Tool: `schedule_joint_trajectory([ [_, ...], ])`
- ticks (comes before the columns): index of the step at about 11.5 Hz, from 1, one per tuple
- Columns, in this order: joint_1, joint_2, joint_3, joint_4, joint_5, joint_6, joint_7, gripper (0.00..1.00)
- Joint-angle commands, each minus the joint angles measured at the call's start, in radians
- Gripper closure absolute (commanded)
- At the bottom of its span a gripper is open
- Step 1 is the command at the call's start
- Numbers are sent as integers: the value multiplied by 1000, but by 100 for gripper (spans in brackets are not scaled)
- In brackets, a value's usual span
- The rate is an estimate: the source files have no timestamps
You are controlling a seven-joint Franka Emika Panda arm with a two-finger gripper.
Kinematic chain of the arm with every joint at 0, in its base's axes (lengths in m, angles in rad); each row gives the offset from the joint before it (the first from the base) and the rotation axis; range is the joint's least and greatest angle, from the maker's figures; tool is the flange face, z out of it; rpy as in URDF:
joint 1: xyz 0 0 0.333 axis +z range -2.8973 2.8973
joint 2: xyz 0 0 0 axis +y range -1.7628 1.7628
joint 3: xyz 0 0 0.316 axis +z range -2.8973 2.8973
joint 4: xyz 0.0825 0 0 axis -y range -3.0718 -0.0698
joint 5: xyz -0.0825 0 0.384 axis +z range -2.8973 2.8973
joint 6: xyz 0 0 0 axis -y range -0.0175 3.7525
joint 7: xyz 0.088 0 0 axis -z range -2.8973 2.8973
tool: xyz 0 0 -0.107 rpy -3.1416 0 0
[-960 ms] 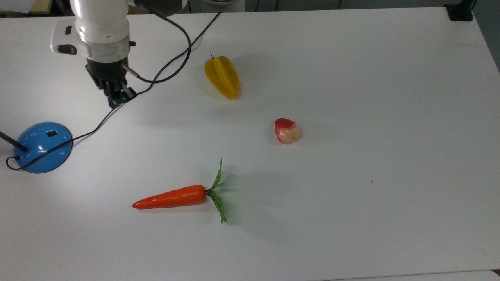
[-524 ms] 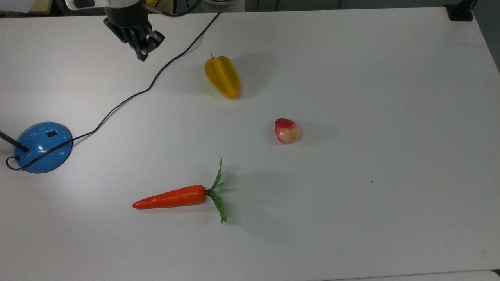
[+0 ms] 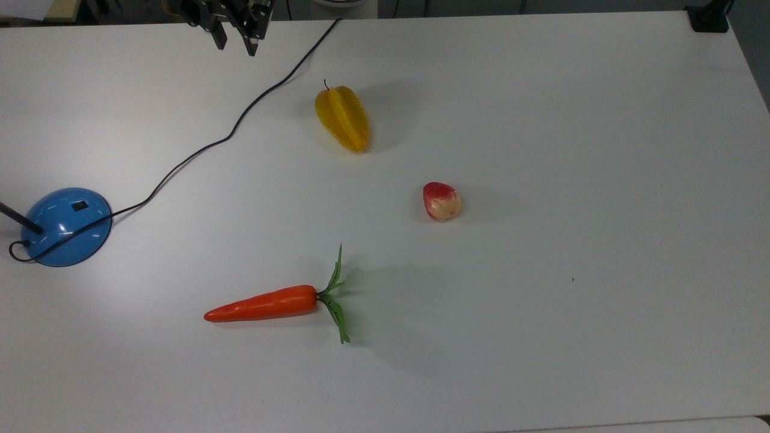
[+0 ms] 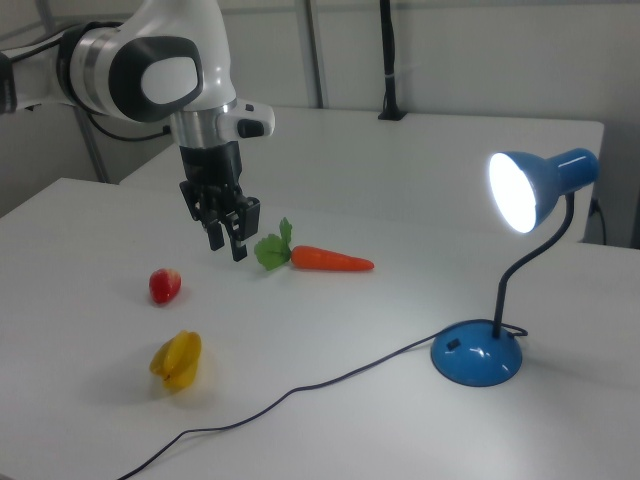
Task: Turn on desk lamp
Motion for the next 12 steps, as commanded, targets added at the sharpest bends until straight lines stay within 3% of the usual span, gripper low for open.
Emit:
schedule_joint_trajectory([
  [1,-4,-21,-12,-6,21,-14,-31,0],
  [12,0,-14,-12,7,22,-2,-17,0],
])
